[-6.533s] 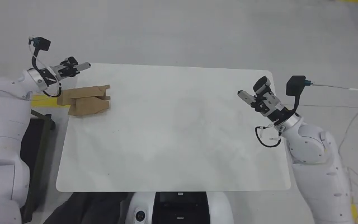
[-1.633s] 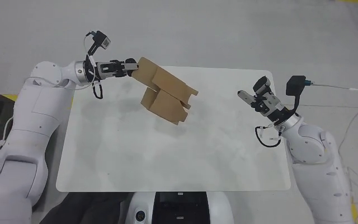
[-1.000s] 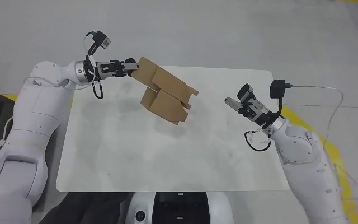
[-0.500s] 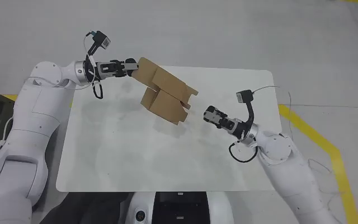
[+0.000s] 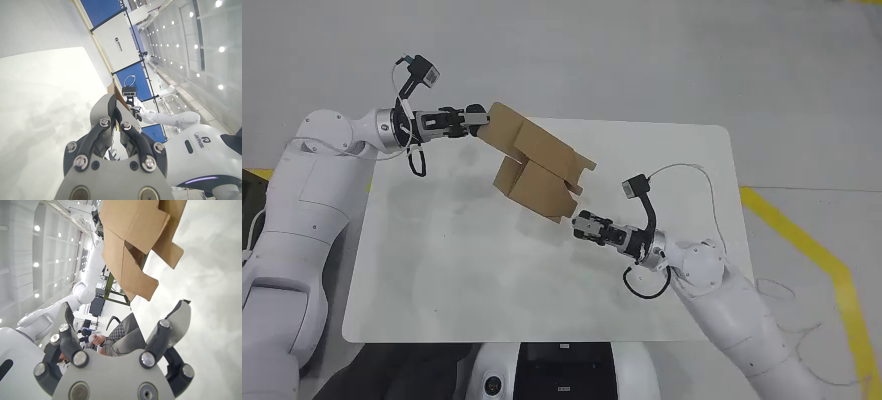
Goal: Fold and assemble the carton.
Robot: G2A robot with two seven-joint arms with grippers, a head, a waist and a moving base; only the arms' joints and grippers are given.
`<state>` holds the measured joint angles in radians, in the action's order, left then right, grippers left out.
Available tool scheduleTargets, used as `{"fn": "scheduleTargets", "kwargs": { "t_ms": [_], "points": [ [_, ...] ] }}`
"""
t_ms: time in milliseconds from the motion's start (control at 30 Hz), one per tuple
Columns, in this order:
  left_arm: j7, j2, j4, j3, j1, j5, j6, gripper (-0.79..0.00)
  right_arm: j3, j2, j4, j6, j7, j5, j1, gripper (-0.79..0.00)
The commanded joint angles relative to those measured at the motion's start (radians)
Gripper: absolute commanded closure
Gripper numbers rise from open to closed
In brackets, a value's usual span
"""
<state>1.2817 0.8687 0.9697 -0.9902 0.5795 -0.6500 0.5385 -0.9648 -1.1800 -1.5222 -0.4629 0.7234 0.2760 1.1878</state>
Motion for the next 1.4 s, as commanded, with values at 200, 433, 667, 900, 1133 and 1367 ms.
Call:
{"fn": "scheduleTargets", "kwargs": {
  "t_ms": [200,433,667,900,1133,1367],
  "points": [
    [0.000,0.000,0.000,0.000,0.000,0.000,0.000,0.000,0.036,-0.022,0.045,-0.065,-0.019,0.089,-0.027,-0.785],
    [0.000,0.000,0.000,0.000,0.000,0.000,0.000,0.000,0.007,-0.025,0.073,-0.113,0.011,0.198,-0.025,-0.785],
    [0.000,0.000,0.000,0.000,0.000,0.000,0.000,0.000,-0.015,-0.023,0.022,-0.155,0.003,0.179,-0.002,-0.785],
    [0.000,0.000,0.000,0.000,0.000,0.000,0.000,0.000,-0.012,-0.029,0.001,-0.157,0.004,0.236,0.009,-0.785],
    [0.000,0.000,0.000,0.000,0.000,0.000,0.000,0.000,-0.014,-0.033,0.014,-0.150,0.024,0.276,0.016,-0.785],
    [0.000,0.000,0.000,0.000,0.000,0.000,0.000,0.000,-0.011,-0.039,0.055,-0.134,0.026,0.308,0.015,-0.785]
  ]
}}
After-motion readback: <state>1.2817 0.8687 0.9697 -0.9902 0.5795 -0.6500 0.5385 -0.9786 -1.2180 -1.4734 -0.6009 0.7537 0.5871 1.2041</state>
